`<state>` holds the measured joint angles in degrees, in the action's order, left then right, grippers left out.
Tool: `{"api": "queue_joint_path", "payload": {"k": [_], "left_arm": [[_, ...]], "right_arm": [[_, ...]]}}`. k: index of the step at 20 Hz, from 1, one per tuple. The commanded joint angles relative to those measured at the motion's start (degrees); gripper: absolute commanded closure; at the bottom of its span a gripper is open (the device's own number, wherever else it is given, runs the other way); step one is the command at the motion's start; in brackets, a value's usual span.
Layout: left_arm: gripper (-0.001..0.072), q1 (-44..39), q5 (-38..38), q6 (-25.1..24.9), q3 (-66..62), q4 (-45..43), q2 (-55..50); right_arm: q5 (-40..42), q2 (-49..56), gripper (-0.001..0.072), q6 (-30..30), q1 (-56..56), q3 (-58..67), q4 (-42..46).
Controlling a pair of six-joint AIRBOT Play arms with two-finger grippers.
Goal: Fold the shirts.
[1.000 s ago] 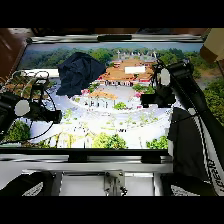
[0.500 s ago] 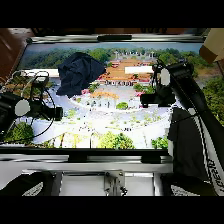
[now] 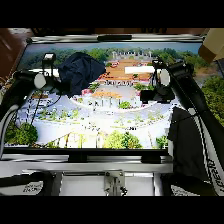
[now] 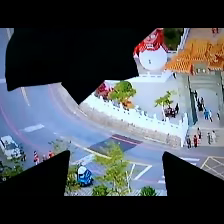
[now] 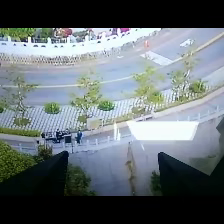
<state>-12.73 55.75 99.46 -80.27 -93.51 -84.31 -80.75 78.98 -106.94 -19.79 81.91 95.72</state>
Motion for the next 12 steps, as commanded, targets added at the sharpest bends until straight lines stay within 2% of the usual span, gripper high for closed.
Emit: {"api": "queue_joint_path", "payload": {"k": [1, 3, 4, 10, 11, 12], "left_arm": [[-0.0002, 3.4, 6.6, -2.4, -20.4, 3.4, -20.3], [-0.0002, 3.8, 11.7, -4.3, -30.2, 3.8, -29.9], [-0.0002, 3.9, 11.8, -4.9, -33.0, 3.8, -32.7], [0.0002, 4.1, 3.5, -3.7, -35.5, 3.7, -37.6], [0.0102, 4.1, 2.9, -2.4, -35.6, 3.8, -37.6], [0.0458, 4.2, 3.0, -2.1, -35.6, 3.8, -37.2]], "right_arm": [[1.2, 0.0, 0.0038, 0.1, 0.0, 0.0, -0.8], [1.6, 0.0, 0.0038, 0.0, 0.0, 0.0, -0.9], [1.6, 0.0, 0.0038, 0.0, 0.0, 0.0, -0.9], [1.2, 0.0, 0.0038, 0.0, 0.0, 0.0, -2.8], [1.3, 0.0, 0.0038, 0.0, 0.0, 0.0, -3.3], [1.4, 0.0, 0.0038, 0.1, 0.0, 0.0, -3.3]]}}
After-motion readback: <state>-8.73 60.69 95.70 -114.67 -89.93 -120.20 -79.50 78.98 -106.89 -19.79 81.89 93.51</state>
